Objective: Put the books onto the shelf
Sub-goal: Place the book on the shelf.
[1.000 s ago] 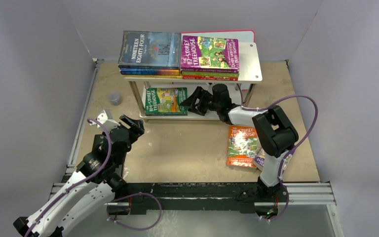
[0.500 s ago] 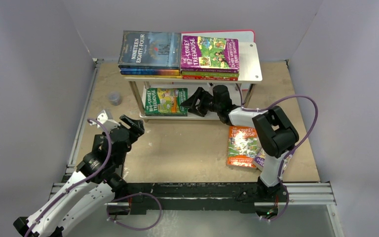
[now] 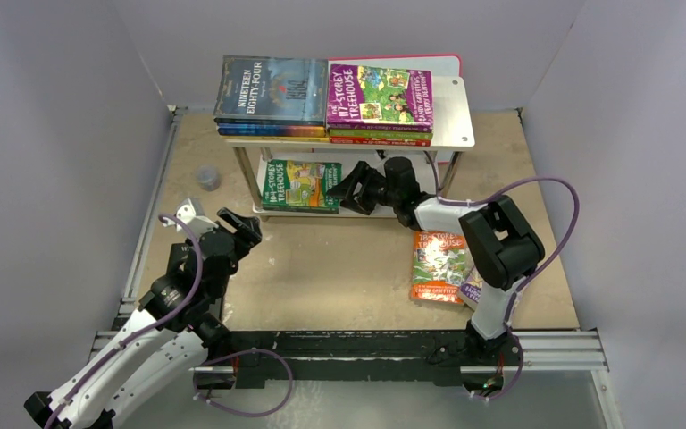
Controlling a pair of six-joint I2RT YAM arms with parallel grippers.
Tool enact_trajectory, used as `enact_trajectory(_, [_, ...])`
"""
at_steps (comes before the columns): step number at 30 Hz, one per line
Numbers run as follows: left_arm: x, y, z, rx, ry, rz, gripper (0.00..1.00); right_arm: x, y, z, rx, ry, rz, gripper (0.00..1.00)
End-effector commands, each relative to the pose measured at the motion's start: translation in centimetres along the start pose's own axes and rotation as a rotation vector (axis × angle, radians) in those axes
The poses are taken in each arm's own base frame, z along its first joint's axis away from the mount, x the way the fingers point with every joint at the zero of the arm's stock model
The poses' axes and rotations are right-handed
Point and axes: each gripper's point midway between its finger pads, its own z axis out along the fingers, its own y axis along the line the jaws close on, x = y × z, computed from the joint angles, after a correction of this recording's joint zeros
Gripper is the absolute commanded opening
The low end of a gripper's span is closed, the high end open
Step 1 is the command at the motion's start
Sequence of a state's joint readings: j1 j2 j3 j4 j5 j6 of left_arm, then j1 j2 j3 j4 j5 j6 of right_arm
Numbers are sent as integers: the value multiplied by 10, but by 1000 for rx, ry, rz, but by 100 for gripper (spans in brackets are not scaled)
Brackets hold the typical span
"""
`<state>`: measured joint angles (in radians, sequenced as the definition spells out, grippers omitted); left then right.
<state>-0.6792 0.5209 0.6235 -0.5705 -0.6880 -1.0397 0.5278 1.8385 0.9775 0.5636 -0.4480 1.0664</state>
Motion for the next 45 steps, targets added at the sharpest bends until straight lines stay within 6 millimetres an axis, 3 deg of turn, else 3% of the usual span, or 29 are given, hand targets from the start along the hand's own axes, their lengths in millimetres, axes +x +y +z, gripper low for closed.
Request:
enact_trajectory(1, [-1, -1, 2, -6, -11, -13, 66, 20, 33, -4, -62, 54, -30, 69])
enact_trajectory(3, [-1, -2, 2, -3, -10, -14, 66, 19, 24, -4, -19, 51, -43, 69])
enact_trajectory(12, [-1, 0, 2, -7, -12, -11, 66, 0, 26, -9, 52, -8, -150, 69])
enact_trajectory(21, [-1, 0, 3, -10, -11, -7, 66, 0, 24, 7, 36, 35, -155, 65])
enact_trajectory(32, [1, 0, 5, -16, -9, -1, 66, -1, 23, 13, 29, 35, -159, 63])
enact_trajectory(38, [0, 0, 5, -17, -11, 4, 66, -4, 22, -1, 65, -5, -161, 67])
enact_trajectory(45, [3, -2, 6, -10, 4, 21, 67, -17, 13, -38, 157, -139, -263, 74])
